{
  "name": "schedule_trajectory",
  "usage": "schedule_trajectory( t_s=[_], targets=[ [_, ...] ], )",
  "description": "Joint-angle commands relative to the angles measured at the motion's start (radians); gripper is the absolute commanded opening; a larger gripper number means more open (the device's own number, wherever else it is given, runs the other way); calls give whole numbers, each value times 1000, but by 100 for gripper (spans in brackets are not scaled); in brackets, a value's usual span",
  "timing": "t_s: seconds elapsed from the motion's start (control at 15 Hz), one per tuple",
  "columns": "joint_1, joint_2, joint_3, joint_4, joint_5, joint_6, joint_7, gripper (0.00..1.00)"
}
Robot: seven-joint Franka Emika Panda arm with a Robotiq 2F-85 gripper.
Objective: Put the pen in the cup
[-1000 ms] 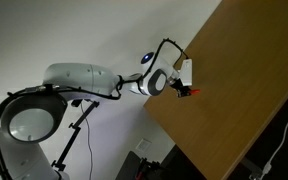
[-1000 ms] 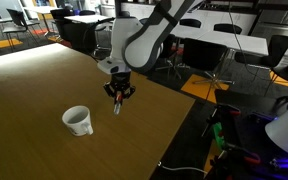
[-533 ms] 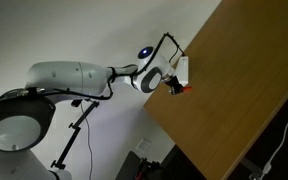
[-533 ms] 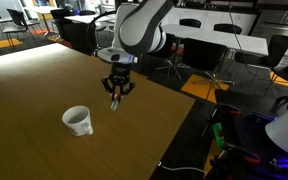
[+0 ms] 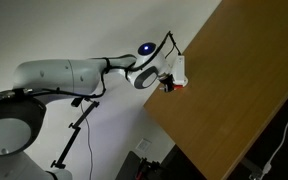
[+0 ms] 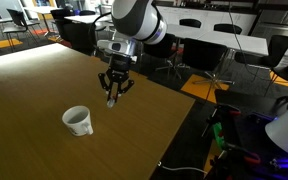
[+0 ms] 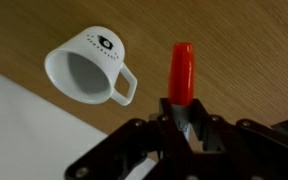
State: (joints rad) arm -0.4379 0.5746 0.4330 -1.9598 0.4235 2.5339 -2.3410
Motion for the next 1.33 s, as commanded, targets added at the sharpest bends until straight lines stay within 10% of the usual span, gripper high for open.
schedule_trajectory(
  t_s=[0.0, 0.07, 0.33, 0.4, 0.67, 0.73, 1.0, 1.27],
  targets=[
    [8, -52, -14, -7, 98, -101, -124, 6],
    [51, -21, -55, 8, 101, -61, -97, 25],
    [55, -32, -61, 8, 114, -86, -118, 25],
    [55, -32, -61, 8, 114, -87, -118, 6],
    [5, 10, 13, 62, 368, -148, -354, 6],
    [-143, 62, 197, 106, 251, -135, -264, 6],
    [-345, 190, 468, 149, 183, -125, -262, 6],
    [-436, 292, 561, 134, 138, -126, -261, 6]
  ],
)
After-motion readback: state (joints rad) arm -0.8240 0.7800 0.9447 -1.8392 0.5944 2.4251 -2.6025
